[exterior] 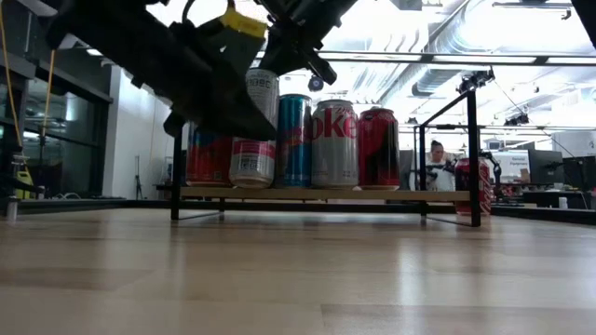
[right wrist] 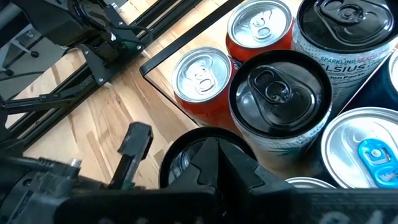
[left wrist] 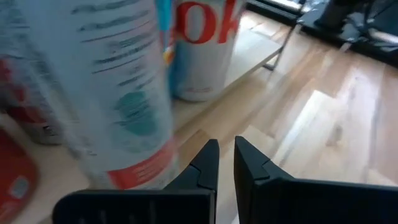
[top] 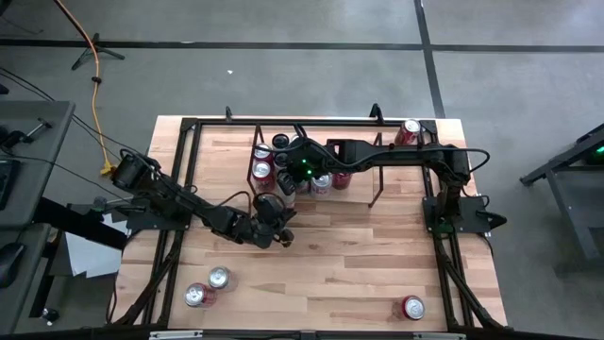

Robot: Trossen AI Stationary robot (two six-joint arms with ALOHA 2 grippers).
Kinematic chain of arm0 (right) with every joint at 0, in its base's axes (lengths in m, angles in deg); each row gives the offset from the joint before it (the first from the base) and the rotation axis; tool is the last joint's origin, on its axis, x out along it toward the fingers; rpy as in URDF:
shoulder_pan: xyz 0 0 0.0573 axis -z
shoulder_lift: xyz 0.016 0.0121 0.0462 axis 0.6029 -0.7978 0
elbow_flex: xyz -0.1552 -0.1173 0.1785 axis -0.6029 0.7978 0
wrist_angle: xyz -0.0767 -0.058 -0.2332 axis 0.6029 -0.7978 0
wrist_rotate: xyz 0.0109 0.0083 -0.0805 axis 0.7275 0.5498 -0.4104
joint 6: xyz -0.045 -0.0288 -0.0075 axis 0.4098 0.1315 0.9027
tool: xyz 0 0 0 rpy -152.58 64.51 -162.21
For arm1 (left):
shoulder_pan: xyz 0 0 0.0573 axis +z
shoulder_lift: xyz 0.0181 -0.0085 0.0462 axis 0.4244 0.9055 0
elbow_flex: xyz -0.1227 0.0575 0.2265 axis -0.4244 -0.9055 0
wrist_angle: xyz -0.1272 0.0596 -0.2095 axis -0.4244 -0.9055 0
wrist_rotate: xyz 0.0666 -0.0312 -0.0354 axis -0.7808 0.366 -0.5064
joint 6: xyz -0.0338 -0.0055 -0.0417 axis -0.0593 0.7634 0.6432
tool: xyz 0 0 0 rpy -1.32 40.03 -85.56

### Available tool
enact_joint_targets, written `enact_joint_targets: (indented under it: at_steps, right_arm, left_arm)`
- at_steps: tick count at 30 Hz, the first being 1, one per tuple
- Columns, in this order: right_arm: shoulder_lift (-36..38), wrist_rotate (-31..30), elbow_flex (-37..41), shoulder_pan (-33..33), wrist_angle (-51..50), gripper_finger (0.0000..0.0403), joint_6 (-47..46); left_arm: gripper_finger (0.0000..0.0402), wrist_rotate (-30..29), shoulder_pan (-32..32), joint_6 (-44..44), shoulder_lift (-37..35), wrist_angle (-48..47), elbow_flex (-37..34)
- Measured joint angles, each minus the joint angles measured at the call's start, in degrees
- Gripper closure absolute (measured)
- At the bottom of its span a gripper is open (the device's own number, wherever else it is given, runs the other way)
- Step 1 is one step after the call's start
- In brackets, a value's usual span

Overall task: Place canned beverage on shelf
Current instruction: Put the white-pink soda can on the shelf aligned with the other white-pink soda cans

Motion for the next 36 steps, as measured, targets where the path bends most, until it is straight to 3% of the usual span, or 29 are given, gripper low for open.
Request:
enact_joint_targets:
  at_steps: [22, 36]
  right_arm:
    - [0.00, -0.18, 0.00, -0.02, 0.22, 0.0403, 0.00]
    - [0.00, 0.44, 0.00, -0.02, 0.36, 0.0403, 0.00]
  left_arm:
    - [0.0401, -0.09, 4.75, -7.76, -0.03, -0.89, 0.00]
    - [0.0401, -0.31, 6.63, -8.09, -0.03, -3.24, 0.00]
